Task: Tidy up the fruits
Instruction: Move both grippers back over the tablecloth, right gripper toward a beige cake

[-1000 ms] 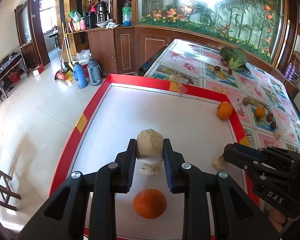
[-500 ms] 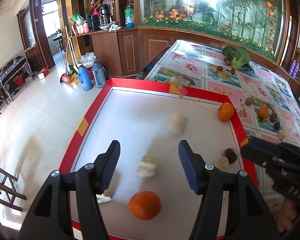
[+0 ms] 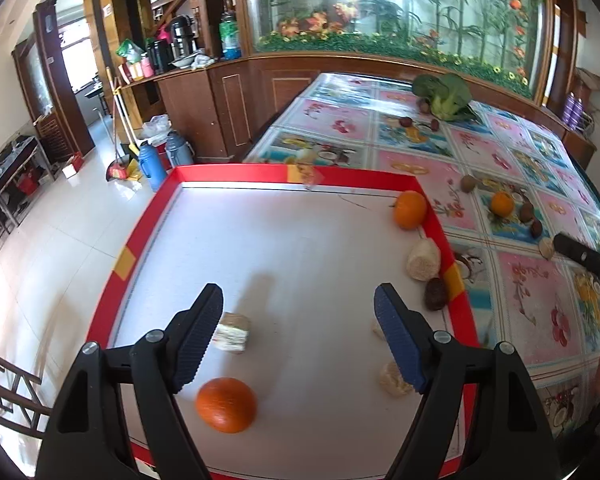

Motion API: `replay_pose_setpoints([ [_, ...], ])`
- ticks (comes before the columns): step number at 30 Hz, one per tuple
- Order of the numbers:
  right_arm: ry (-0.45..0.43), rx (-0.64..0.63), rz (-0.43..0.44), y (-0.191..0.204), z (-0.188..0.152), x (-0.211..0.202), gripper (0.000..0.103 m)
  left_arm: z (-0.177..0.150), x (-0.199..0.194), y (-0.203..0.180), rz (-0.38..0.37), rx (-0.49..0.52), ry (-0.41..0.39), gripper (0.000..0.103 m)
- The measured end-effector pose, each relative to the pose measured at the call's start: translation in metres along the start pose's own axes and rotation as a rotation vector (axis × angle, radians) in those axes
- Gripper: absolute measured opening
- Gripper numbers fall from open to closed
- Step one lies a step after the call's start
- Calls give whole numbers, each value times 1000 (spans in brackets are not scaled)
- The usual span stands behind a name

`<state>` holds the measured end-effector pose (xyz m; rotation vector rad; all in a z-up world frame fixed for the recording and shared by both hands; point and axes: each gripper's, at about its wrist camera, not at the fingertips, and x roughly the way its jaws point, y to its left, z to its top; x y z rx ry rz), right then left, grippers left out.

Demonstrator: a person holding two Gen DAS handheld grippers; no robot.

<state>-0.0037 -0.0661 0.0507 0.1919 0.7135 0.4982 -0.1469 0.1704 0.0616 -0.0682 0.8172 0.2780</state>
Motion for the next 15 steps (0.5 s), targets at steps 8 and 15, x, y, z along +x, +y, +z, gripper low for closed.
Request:
replay_pose_setpoints([
  [8, 24, -9, -84, -21, 0, 2, 40, -1, 3, -18, -14, 31, 16, 79],
  [15, 42, -26, -92, -23, -3, 4, 40, 0, 3, -35, -42, 58, 22, 79],
])
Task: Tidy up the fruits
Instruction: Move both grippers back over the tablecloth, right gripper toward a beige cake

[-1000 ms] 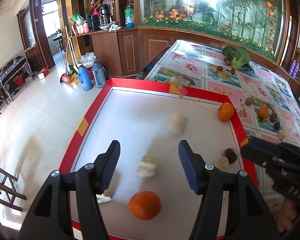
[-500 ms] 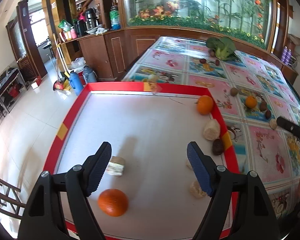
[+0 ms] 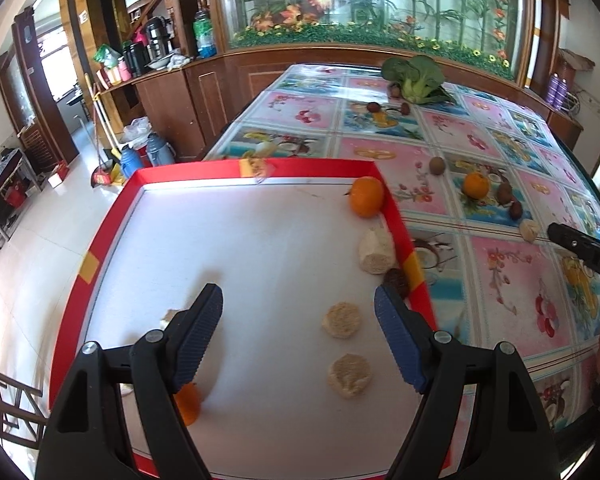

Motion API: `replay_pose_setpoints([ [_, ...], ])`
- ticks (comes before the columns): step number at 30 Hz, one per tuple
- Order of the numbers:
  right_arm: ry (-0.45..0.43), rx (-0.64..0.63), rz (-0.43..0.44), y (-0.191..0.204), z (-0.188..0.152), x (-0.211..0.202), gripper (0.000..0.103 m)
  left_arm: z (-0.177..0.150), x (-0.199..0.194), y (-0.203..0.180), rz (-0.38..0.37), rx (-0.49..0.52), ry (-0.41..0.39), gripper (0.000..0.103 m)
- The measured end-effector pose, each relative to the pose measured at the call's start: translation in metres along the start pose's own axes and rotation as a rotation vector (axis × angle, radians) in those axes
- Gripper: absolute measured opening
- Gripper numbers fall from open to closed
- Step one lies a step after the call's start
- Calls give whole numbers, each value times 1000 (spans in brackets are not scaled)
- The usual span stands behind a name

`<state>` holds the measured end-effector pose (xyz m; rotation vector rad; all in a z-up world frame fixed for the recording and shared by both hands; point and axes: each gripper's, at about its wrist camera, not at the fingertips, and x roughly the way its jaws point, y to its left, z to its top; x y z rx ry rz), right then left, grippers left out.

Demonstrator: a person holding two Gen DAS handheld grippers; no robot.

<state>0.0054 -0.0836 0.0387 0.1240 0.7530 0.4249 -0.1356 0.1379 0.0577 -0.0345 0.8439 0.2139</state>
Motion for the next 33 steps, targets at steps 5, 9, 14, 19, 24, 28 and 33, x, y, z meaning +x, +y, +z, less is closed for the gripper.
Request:
replay_pose_setpoints([
  [5, 9, 3, -7, -1, 0, 2, 40, 5, -3, -18, -24, 35, -8, 80],
  [9, 6, 2, -9, 0, 0, 1, 40, 9, -3, -36, -39, 71, -14, 83],
  [14, 10, -1, -8, 0, 0, 2, 41, 14, -1, -57, -53, 111, -23, 85],
  [19, 2, -6, -10, 0, 1, 0, 42, 16, 6, -70, -56, 130, -9, 85],
  [24, 4, -13, -9, 1, 2, 0, 43, 17, 11, -77, -57, 145, 1, 85],
  [28, -2, -17, -9, 1, 2, 0, 43, 18, 15, -82, -59, 155, 10, 85],
  [33, 0, -21, -9, 1, 2, 0, 43, 19, 19, -85, -60, 161, 17, 85],
])
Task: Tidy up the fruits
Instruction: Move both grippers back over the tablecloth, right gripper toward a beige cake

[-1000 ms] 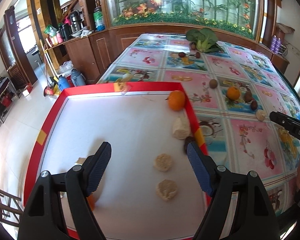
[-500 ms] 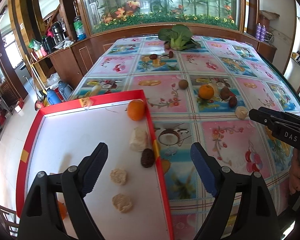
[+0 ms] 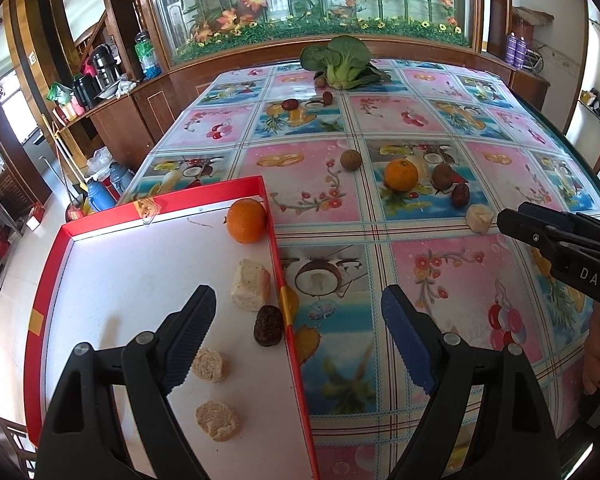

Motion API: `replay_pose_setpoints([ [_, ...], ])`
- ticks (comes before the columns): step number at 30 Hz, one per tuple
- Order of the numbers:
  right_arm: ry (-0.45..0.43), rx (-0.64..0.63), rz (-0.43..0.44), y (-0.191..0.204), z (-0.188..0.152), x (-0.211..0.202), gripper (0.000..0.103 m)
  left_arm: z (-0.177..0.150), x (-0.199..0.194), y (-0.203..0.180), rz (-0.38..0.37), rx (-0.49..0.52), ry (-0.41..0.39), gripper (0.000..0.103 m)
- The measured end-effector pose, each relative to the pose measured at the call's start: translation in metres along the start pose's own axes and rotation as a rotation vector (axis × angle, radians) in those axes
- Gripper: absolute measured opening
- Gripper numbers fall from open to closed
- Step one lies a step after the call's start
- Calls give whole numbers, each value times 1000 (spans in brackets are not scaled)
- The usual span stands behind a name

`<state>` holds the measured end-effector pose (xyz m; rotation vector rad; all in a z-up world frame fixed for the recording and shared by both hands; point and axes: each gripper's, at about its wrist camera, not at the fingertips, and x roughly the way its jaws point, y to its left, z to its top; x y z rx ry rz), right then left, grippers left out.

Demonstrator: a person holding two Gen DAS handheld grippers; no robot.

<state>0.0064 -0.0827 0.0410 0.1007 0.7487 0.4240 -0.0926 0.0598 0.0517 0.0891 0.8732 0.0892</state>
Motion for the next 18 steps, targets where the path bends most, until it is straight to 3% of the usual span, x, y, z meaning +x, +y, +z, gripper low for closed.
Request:
replay_pose_setpoints([
  [18, 20, -37, -16, 3, 1, 11, 47, 7, 23, -12, -12, 33, 49, 85],
])
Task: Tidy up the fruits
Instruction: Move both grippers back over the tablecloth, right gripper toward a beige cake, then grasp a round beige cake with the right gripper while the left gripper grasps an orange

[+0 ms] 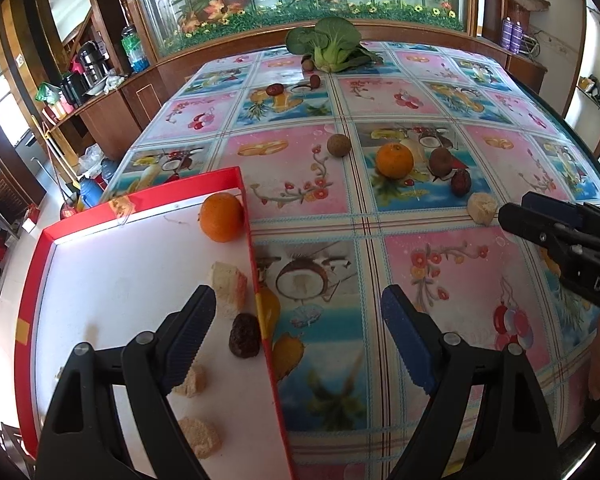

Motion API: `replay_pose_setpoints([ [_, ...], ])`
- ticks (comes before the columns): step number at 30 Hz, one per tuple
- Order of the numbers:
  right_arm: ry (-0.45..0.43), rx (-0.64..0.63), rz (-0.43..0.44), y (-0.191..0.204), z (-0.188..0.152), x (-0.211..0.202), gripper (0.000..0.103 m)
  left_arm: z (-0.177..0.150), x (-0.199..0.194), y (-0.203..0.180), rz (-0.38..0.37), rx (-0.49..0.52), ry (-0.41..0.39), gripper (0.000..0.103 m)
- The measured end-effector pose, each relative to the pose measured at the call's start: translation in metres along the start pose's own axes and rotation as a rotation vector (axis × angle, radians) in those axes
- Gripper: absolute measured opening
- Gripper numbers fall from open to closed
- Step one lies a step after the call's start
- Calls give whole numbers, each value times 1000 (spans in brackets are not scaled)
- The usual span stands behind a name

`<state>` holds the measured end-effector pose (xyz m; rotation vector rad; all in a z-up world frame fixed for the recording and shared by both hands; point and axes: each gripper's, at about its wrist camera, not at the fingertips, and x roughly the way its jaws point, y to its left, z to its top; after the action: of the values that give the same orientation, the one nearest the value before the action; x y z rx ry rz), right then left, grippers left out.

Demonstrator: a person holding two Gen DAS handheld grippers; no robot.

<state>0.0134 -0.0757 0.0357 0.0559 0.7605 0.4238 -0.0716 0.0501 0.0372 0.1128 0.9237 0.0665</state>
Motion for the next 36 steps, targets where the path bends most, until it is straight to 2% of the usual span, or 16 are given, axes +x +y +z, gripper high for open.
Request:
replay_pose_setpoints([
  [7, 0, -83, -42, 9, 5, 15, 47, 27, 12, -6, 5, 7, -20, 85],
  [9, 26, -104, -41, 12, 6, 22, 47, 36, 15, -8, -12, 6, -24, 85],
  [11, 57, -111, -35, 13, 5, 28, 46, 45, 21, -10, 2, 8, -18, 85],
  [14, 69, -90, -35, 9, 5, 29, 37, 57, 27, -14, -19, 4, -12, 85],
  [16, 67, -67, -40, 5, 6, 28, 27, 64, 30, -17, -24, 2, -4, 85],
  [23, 70, -24, -43, -2, 6, 25, 26, 88, 51, -38, -72, 26, 31, 85],
  [33, 82, 114, -37, -24, 10, 22, 26, 95, 80, -50, -87, 21, 75, 85],
  [34, 82, 117, -37, -24, 11, 22, 26, 95, 82, -51, -91, 17, 82, 84],
  [36, 80, 120, -40, -24, 11, 22, 26, 95, 87, -53, -116, 11, 94, 68],
])
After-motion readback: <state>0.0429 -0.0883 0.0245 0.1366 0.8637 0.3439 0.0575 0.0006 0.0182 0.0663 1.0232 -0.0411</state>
